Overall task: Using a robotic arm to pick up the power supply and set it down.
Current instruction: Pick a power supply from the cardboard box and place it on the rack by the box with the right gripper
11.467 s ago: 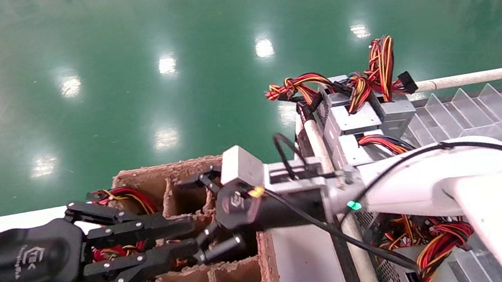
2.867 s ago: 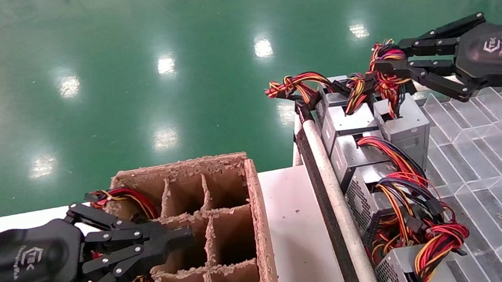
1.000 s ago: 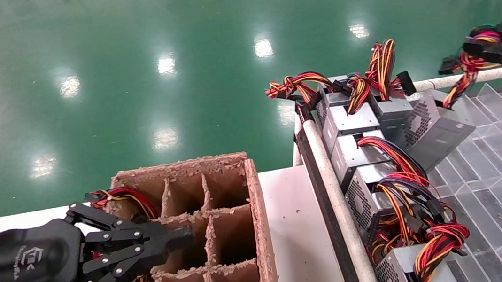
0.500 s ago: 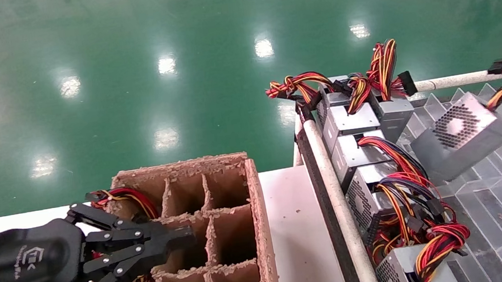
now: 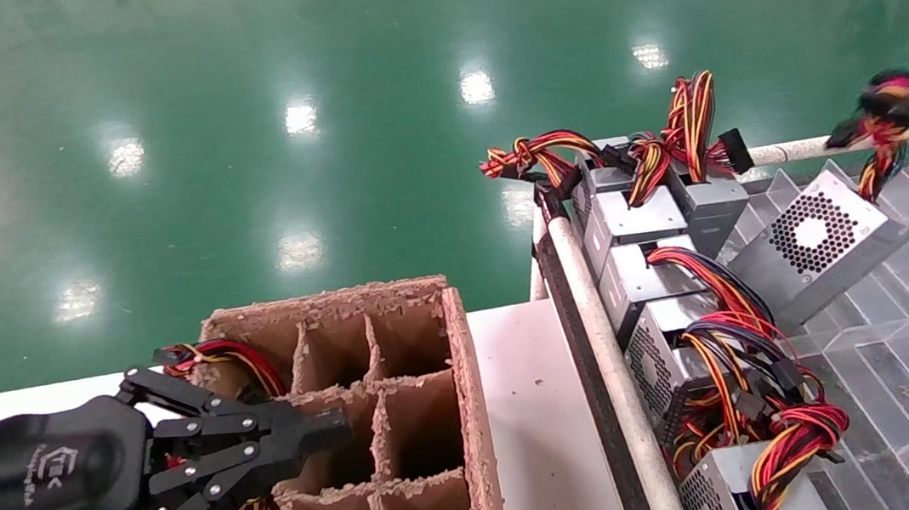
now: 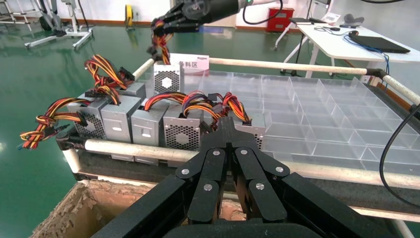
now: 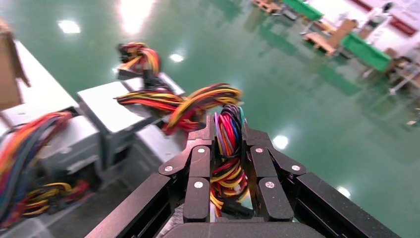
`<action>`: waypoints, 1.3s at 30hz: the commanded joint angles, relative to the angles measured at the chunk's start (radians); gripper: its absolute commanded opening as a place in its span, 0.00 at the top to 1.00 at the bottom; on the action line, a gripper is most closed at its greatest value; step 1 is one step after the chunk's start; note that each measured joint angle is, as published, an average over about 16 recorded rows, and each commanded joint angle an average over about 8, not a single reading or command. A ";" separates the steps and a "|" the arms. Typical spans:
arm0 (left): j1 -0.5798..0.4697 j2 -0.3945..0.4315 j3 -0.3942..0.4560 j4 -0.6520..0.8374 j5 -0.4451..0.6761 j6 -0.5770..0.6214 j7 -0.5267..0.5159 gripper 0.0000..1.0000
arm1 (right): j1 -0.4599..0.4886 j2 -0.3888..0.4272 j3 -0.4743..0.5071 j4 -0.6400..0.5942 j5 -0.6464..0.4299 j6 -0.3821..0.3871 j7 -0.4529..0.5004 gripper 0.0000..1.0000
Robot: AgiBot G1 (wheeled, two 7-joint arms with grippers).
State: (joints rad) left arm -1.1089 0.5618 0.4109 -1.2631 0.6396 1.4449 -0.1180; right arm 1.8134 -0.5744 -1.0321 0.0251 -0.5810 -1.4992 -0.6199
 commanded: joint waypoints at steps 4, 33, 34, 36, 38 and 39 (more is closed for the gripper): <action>0.000 0.000 0.000 0.000 0.000 0.000 0.000 1.00 | -0.002 -0.008 -0.004 0.009 -0.006 -0.027 -0.003 1.00; 0.000 0.000 0.000 0.000 0.000 0.000 0.000 1.00 | 0.018 0.005 -0.052 0.129 -0.052 -0.082 0.070 0.25; 0.000 0.000 0.000 0.000 0.000 0.000 0.000 1.00 | 0.019 0.006 -0.053 0.137 -0.051 -0.083 0.074 0.13; 0.000 0.000 0.000 0.000 0.000 0.000 0.000 1.00 | 0.023 0.008 -0.056 0.151 -0.050 -0.083 0.080 0.00; 0.000 0.000 0.000 0.000 0.000 0.000 0.000 1.00 | 0.029 0.009 -0.060 0.165 -0.052 -0.084 0.085 0.00; 0.000 0.000 0.000 0.000 0.000 0.000 0.000 1.00 | 0.032 0.009 -0.063 0.171 -0.054 -0.083 0.088 0.00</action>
State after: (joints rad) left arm -1.1090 0.5617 0.4110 -1.2631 0.6395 1.4449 -0.1180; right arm 1.8511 -0.5653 -1.1003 0.1903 -0.6460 -1.5782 -0.5344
